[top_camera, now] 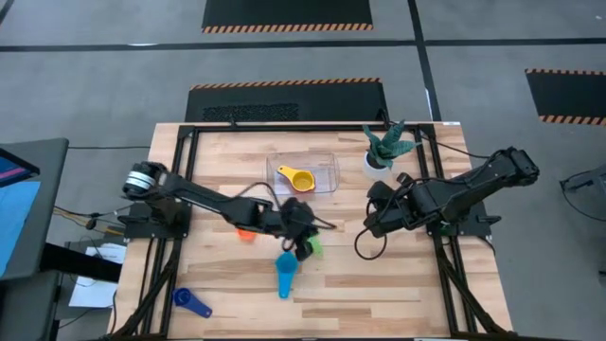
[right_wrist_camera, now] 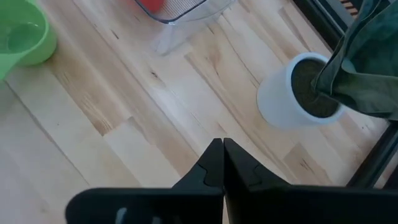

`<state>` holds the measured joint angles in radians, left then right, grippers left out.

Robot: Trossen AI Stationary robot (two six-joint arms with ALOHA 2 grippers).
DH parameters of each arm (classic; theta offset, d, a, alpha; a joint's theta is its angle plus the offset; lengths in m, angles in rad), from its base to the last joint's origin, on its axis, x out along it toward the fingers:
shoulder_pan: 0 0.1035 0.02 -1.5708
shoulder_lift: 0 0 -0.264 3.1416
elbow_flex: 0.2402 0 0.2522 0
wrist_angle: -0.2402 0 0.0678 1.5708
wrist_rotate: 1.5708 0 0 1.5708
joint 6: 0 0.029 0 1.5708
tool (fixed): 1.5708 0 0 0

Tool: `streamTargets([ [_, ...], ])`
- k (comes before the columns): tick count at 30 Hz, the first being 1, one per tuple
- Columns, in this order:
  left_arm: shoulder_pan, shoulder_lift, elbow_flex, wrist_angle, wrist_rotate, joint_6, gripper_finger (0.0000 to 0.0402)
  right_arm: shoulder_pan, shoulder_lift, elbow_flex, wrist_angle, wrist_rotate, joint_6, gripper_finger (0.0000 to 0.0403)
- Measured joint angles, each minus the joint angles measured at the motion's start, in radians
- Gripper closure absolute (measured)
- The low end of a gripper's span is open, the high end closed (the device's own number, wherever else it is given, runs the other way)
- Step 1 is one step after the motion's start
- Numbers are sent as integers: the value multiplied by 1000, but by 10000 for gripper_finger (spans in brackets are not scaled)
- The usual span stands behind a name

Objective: Nest measuring cups in basket
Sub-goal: Stack the green measuring cup on top of the yellow measuring cup in the transparent bin

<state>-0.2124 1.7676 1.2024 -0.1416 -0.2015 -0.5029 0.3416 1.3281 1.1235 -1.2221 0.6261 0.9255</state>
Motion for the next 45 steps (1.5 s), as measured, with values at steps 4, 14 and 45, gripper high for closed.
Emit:
streamTargets([
  [4, -1, 109, 121, -72, 14, 51, 369, 0, 0, 0, 3, -1, 2, 383],
  [14, -2, 164, 236, -402, 5, -349, 369, 18, 0, 0, -4, -2, 2, 387],
  [45, 1, 164, 235, -714, -126, -774, 279, 16, 0, 0, 7, 1, -36, 384],
])
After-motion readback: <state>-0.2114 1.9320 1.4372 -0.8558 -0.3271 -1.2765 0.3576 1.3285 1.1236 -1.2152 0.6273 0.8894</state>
